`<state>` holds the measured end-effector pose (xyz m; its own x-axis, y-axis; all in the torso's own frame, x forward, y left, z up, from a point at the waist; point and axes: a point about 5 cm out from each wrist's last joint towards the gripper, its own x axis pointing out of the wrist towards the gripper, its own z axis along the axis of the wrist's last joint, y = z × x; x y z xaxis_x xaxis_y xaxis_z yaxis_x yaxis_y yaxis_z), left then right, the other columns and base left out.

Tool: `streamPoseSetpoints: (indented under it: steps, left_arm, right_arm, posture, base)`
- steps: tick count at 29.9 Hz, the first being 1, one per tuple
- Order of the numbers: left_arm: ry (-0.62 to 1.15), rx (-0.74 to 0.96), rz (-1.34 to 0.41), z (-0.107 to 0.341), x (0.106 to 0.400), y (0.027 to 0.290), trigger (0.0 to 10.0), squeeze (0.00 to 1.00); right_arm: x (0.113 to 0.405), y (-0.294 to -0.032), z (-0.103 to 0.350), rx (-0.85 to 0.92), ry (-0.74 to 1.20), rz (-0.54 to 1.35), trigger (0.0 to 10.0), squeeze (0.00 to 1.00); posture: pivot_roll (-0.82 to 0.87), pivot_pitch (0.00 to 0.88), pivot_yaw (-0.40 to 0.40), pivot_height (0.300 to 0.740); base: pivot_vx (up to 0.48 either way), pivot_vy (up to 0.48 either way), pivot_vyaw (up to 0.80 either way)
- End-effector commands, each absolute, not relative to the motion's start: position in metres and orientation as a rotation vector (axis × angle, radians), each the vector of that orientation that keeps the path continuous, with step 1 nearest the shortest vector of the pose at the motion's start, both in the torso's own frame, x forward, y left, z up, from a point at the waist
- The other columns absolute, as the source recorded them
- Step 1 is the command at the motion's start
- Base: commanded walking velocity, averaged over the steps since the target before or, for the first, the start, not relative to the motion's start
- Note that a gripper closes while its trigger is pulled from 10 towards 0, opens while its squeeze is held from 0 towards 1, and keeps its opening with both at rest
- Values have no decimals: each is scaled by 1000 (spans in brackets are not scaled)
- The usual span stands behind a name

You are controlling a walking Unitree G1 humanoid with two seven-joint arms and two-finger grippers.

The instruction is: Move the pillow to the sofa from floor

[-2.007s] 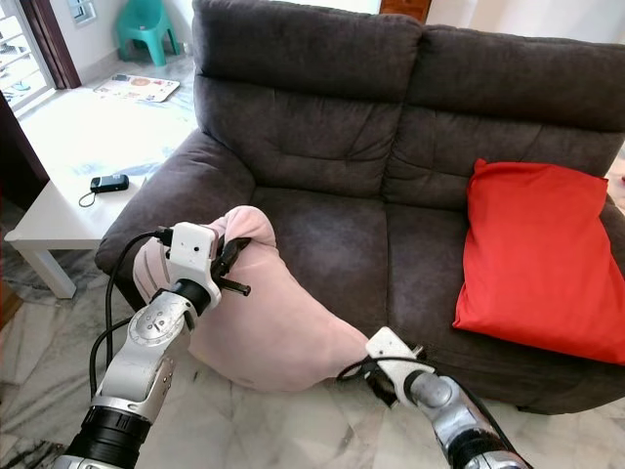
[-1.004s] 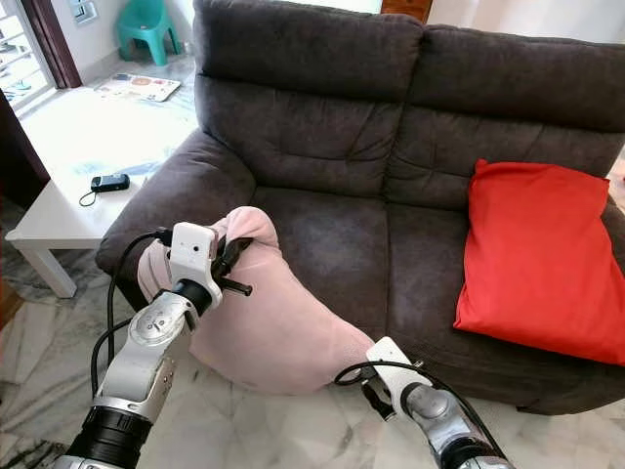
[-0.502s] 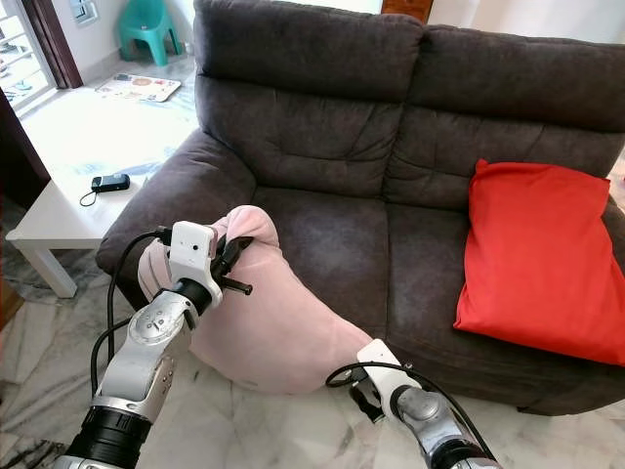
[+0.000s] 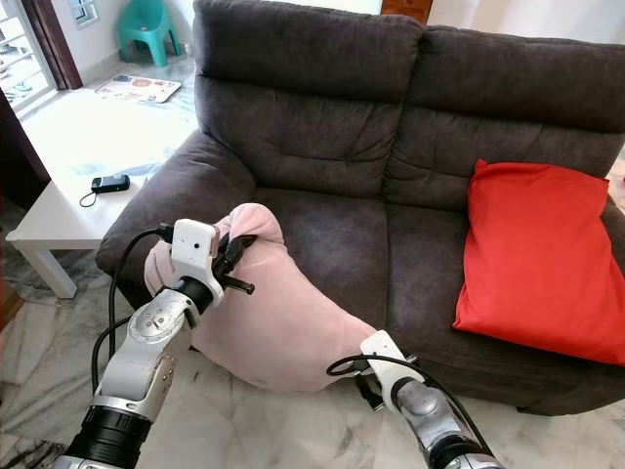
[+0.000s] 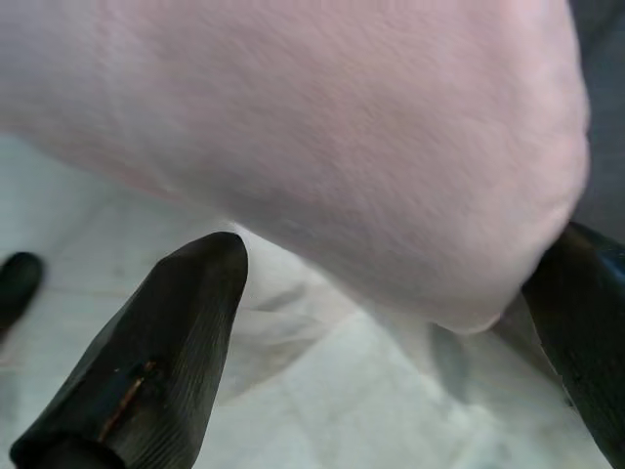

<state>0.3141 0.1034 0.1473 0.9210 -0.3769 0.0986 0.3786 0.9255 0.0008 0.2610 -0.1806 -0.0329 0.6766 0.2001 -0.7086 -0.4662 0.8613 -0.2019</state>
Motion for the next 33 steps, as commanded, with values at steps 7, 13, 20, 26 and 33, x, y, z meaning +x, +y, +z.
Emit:
streamPoseSetpoints:
  steps: [7,13,20,26,33]
  left_arm:
    - [-244,-55,-438,181,312,96,10000,0]
    - [-246,-65,-442,182,311,96,10000,0]
    - [-251,-72,-440,184,312,96,10000,0]
    - [-248,-73,-440,184,312,96,10000,0]
    - [-245,-73,-441,183,312,96,10000,0]
  right_arm:
    - [254,-176,-38,-298,750,405,10000,0]
    - [254,-174,-37,-220,739,394,0,0]
    - [255,-173,-37,-207,738,403,0,0]
    - [256,-173,-36,-199,731,402,0,0]
    - [258,-174,-34,-198,713,402,0,0]
  posture:
    - [130,0,-102,740]
    - [132,0,-104,740]
    - [131,0,-104,740]
    - [126,0,-103,740]
    - [122,0,-103,740]
  base:
    - [0,0,0]
    - [0,0,0]
    - [0,0,0]
    - [0,0,0]
    - [0,0,0]
